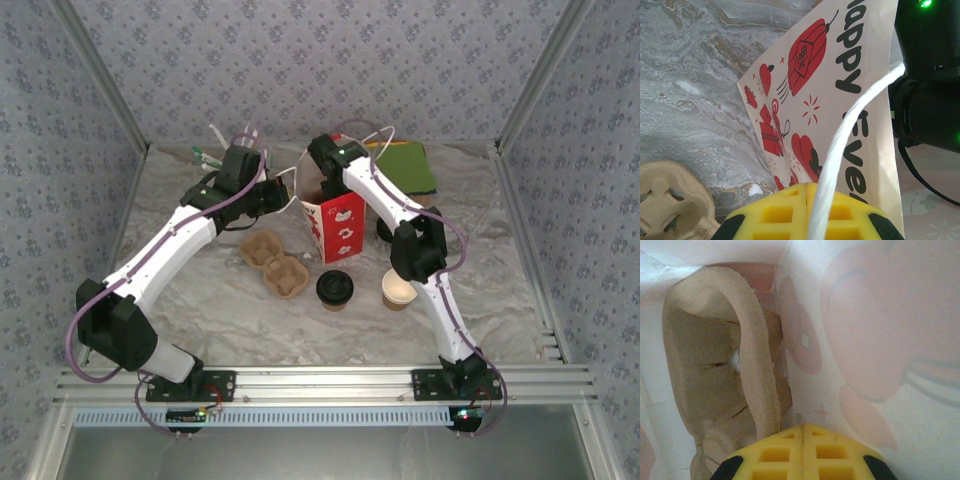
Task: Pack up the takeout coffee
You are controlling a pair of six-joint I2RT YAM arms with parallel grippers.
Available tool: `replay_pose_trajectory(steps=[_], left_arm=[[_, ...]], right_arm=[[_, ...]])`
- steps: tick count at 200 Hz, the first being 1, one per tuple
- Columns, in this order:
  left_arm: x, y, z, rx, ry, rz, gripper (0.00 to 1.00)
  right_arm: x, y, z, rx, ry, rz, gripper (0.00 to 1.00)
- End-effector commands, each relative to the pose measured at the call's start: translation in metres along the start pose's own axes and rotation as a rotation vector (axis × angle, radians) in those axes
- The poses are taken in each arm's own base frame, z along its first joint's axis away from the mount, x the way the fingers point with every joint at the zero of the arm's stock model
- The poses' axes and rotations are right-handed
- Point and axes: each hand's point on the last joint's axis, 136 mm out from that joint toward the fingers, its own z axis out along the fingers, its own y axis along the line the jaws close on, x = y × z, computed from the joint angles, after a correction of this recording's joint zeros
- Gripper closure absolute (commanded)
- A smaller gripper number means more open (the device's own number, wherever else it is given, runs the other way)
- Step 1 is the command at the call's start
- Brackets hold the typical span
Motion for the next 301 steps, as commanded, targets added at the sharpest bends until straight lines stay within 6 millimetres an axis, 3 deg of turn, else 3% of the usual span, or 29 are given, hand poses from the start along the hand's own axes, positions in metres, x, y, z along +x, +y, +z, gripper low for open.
replay_pose_trajectory(steps=[1, 301], left_arm=[[-0.005, -0.004, -0.004, 0.016, -0.01, 0.004, 1.0], [-0.005, -0.005, -0.001, 0.023, 0.001, 0.004, 1.0]], right_arm=[[0.015, -0.012, 0.023, 0.056, 0.069, 0.013, 1.0], [0.019, -0.011, 0.038, 0.061, 0.092, 0.0, 1.0]])
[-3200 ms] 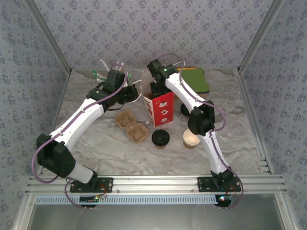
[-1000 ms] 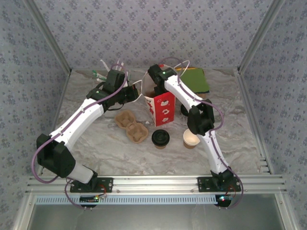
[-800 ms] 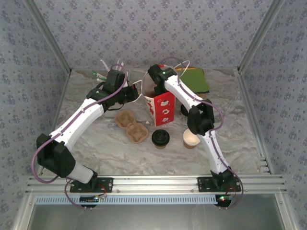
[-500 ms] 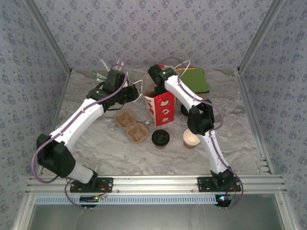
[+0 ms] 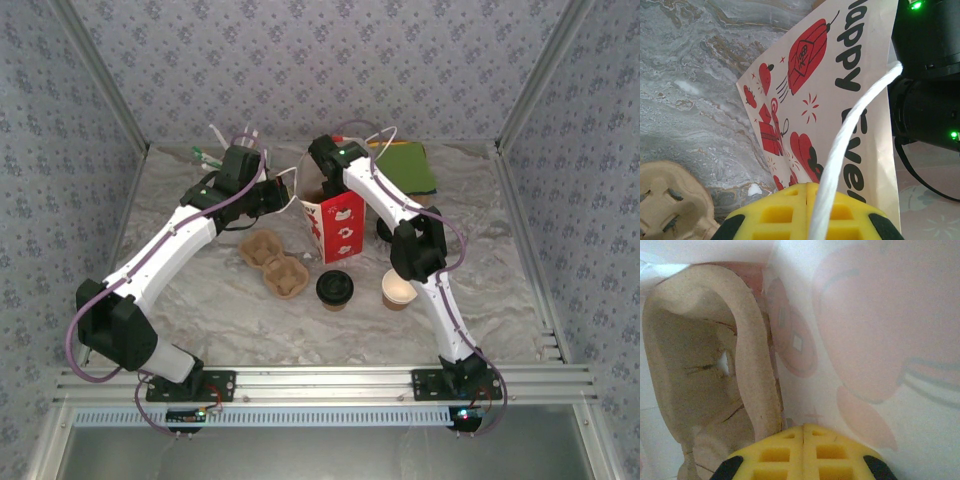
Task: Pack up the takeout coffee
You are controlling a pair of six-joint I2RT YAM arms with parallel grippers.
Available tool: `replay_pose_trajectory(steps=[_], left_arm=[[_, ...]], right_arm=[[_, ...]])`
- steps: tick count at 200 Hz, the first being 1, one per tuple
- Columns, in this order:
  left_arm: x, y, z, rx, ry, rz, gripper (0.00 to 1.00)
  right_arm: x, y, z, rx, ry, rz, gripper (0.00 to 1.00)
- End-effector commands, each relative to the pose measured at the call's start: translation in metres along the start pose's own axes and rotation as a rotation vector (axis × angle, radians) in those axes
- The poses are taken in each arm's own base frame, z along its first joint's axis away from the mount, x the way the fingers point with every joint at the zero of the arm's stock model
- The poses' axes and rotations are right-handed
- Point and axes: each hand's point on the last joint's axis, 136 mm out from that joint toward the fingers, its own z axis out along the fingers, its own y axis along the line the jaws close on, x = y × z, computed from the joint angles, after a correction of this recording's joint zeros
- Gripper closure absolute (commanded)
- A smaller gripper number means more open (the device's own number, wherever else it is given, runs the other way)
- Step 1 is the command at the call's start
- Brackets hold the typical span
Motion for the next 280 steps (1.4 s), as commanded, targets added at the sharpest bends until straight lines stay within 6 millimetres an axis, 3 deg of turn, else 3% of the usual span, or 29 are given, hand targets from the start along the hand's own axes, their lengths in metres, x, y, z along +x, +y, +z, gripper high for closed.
replay_pose_trajectory(steps=[1, 93, 206, 280], left_arm=[[-0.005, -0.005, -0.001, 0.02, -0.001, 0.005, 1.0], [-0.005, -0.006, 0.0, 0.022, 0.001, 0.003, 1.0], [-0.005, -0.006, 0.0, 0.022, 0.003, 0.007, 1.0], [-0.005, -0.006, 0.0, 0.024, 0.004, 0.007, 1.0]], right_arm=[[0.019, -0.006, 0.033, 0.04, 0.089, -0.002, 1.0], [0.01, -0.005, 0.02, 0.023, 0.055, 0.007, 1.0], [0.017, -0.006, 0.038, 0.037, 0.086, -0.001, 1.0], [0.018, -0.006, 0.039, 0.038, 0.091, -0.003, 1.0]])
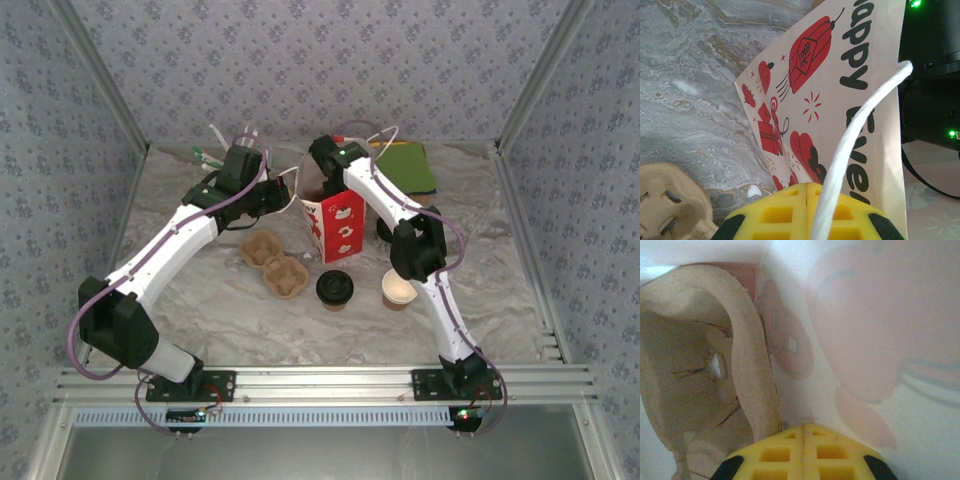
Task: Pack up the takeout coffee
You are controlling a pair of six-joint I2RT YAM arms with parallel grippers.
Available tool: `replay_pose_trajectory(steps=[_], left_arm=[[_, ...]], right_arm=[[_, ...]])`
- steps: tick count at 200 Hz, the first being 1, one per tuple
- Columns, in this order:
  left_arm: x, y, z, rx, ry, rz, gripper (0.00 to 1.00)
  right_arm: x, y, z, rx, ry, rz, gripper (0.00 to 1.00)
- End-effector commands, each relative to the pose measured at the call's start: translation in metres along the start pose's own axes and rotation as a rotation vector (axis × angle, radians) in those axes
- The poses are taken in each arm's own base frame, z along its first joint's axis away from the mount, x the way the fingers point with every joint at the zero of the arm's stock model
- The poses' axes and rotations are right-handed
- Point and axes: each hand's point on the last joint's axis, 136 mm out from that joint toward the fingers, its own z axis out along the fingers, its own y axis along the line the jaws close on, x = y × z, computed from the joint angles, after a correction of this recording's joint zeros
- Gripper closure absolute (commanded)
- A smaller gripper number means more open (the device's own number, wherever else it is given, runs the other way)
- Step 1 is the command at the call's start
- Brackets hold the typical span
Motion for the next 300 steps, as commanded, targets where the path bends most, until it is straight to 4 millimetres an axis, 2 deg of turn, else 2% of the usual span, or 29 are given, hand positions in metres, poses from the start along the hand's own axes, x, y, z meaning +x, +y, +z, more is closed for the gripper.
replay_pose_trajectory(steps=[1, 90, 155, 255, 300], left_arm=[[-0.005, -0.006, -0.004, 0.022, 0.0, 0.007, 1.0], [-0.005, -0.006, -0.003, 0.024, 0.003, 0.007, 1.0], [-0.005, -0.007, -0.001, 0.025, 0.007, 0.007, 1.0], [-0.004, -0.006, 0.001, 0.021, 0.011, 0.008, 1.0], [-0.005, -0.007, 0.0, 0.022, 0.01, 0.011, 1.0]], right_arm=[[0.02, -0.004, 0.033, 0.03, 0.093, -0.008, 1.0], [0.021, -0.006, 0.036, 0.035, 0.098, -0.008, 1.0], [0.012, -0.004, 0.02, 0.022, 0.061, -0.007, 1.0], [0.022, 0.001, 0.042, 0.019, 0.102, -0.019, 1.0], [0.024, 0.003, 0.045, 0.014, 0.111, -0.02, 1.0]])
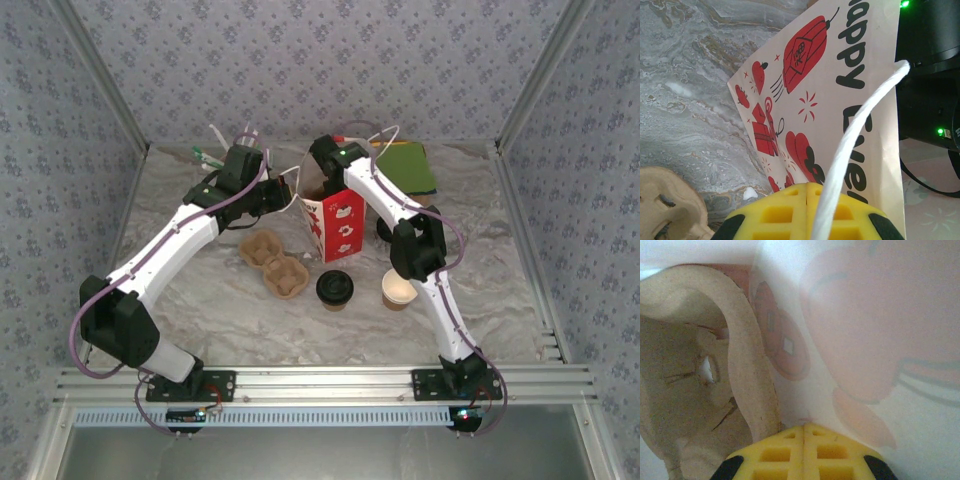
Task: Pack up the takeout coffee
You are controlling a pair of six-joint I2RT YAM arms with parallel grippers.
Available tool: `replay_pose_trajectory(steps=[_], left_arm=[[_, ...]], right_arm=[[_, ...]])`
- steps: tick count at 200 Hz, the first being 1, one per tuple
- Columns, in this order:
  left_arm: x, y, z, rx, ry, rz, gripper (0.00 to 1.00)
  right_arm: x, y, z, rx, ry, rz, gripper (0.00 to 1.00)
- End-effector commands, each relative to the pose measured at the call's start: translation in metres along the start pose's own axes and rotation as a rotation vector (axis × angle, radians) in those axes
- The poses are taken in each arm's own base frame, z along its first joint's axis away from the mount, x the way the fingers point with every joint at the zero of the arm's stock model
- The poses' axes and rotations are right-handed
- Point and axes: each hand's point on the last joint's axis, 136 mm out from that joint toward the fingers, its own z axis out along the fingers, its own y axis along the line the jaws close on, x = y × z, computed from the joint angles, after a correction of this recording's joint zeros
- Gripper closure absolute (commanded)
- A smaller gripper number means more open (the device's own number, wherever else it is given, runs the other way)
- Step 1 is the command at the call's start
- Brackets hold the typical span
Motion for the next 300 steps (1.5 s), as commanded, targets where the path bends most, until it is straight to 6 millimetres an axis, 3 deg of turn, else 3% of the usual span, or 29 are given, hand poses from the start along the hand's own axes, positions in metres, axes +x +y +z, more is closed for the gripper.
replay_pose_trajectory(steps=[1, 105, 216, 300], left_arm=[[-0.005, -0.003, -0.002, 0.006, 0.007, 0.009, 1.0], [-0.004, -0.003, -0.002, 0.005, 0.011, 0.009, 1.0], [-0.005, -0.003, -0.001, 0.001, 0.007, 0.008, 1.0], [-0.004, -0.002, -0.001, -0.001, 0.01, 0.009, 1.0]], right_arm=[[0.026, 0.004, 0.04, 0.012, 0.115, -0.022, 1.0], [0.029, 0.004, 0.043, 0.014, 0.125, -0.025, 1.0], [0.017, 0.008, 0.019, -0.003, 0.07, -0.024, 1.0], [0.029, 0.017, 0.028, -0.019, 0.105, -0.037, 1.0]])
